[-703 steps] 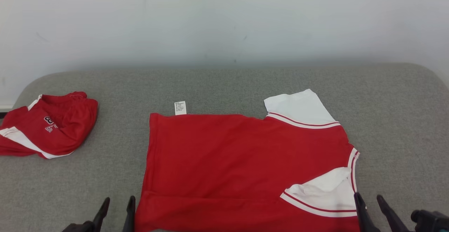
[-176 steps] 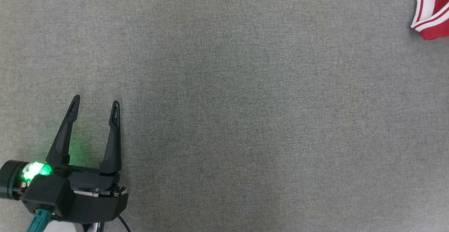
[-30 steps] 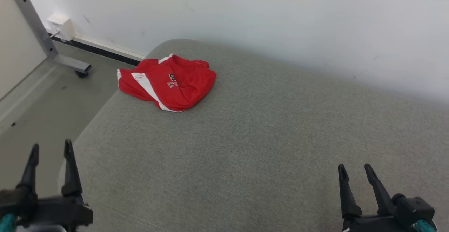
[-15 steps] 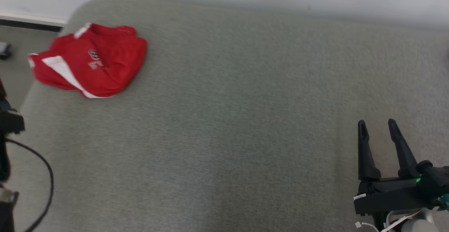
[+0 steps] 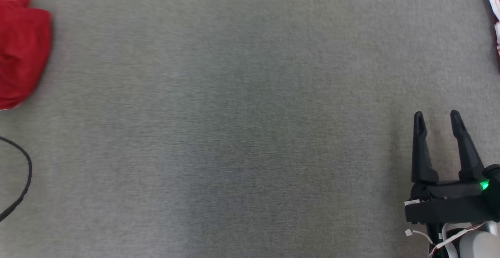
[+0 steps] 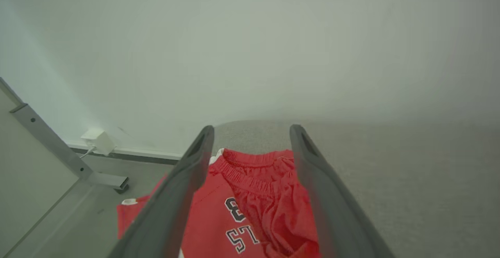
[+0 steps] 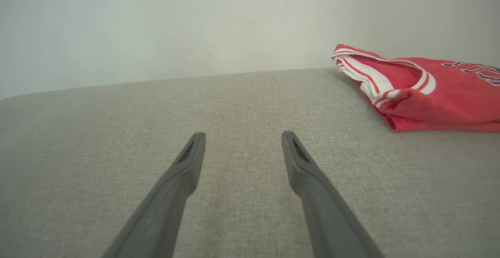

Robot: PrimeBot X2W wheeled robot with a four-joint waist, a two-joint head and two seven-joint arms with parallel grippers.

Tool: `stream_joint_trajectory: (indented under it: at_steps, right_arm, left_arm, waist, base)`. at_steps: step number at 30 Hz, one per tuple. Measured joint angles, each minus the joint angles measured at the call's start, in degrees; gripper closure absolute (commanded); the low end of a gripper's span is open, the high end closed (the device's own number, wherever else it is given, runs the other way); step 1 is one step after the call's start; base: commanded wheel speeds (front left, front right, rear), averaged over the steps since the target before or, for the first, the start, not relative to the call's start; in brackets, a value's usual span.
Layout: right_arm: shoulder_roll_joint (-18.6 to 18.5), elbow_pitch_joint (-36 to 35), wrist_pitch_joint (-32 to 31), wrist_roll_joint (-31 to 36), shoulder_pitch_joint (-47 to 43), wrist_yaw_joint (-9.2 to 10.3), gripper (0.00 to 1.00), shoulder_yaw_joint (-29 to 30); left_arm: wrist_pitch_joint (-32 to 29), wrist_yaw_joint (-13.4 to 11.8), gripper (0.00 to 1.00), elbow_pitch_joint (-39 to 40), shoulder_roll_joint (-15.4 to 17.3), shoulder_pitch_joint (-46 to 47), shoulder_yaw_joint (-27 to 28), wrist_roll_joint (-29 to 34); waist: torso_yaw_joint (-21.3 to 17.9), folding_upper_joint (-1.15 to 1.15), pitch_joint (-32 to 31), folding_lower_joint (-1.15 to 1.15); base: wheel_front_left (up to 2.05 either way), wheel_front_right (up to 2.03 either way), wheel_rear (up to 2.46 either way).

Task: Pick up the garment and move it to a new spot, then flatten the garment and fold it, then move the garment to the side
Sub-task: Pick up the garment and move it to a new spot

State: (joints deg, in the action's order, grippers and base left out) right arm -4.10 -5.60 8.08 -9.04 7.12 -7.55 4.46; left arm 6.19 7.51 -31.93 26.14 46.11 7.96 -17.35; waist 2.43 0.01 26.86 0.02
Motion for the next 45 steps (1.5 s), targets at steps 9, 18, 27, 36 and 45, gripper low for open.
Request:
stream_joint_trajectory:
  at_steps: [9, 18, 27, 36, 45]
  right_arm:
    - [-0.21, -2.21, -1.36, 0.83, 0.94, 0.0, 0.0, 0.25]
    - [-0.2, -3.25, -2.04, 1.02, 0.91, 0.0, 0.0, 0.31]
    - [-0.1, -3.67, -2.54, 1.16, 0.94, 0.0, 0.0, -0.04]
    - [0.14, -1.54, -1.89, 0.7, 0.91, 0.0, 0.0, -0.16]
    - [0.68, 3.48, 0.59, -1.46, 0.69, 0.0, 0.0, -1.47]
  left_arm:
    - [-10.94, 0.04, 0.0, -11.12, 4.0, 4.52, -6.64, -7.53]
    - [-23.24, 0.03, 0.0, -15.18, 6.76, 6.26, -12.38, -14.33]
    - [-27.09, 0.04, 1.0, -18.4, 7.61, 8.08, -15.32, -17.77]
    - [-5.94, -2.05, 1.0, -17.2, 8.82, 11.84, -16.03, -12.3]
    - [3.26, -1.48, 1.0, -9.18, 6.49, 17.21, -19.63, -8.95]
  waist:
    - [-3.68, 0.0, 3.66, -0.01]
    - [-3.97, -0.01, 3.24, -0.02]
    - [-3.93, -0.01, 2.52, -0.02]
    - [-3.61, -0.01, -0.34, -0.02]
    - [-3.13, -0.01, -5.66, -0.02]
  base:
    - [0.0, 0.0, 0.0]
    - [0.0, 0.0, 0.0]
    - [0.0, 0.0, 0.0]
    - [0.0, 0.0, 0.0]
    - [0.0, 0.0, 0.0]
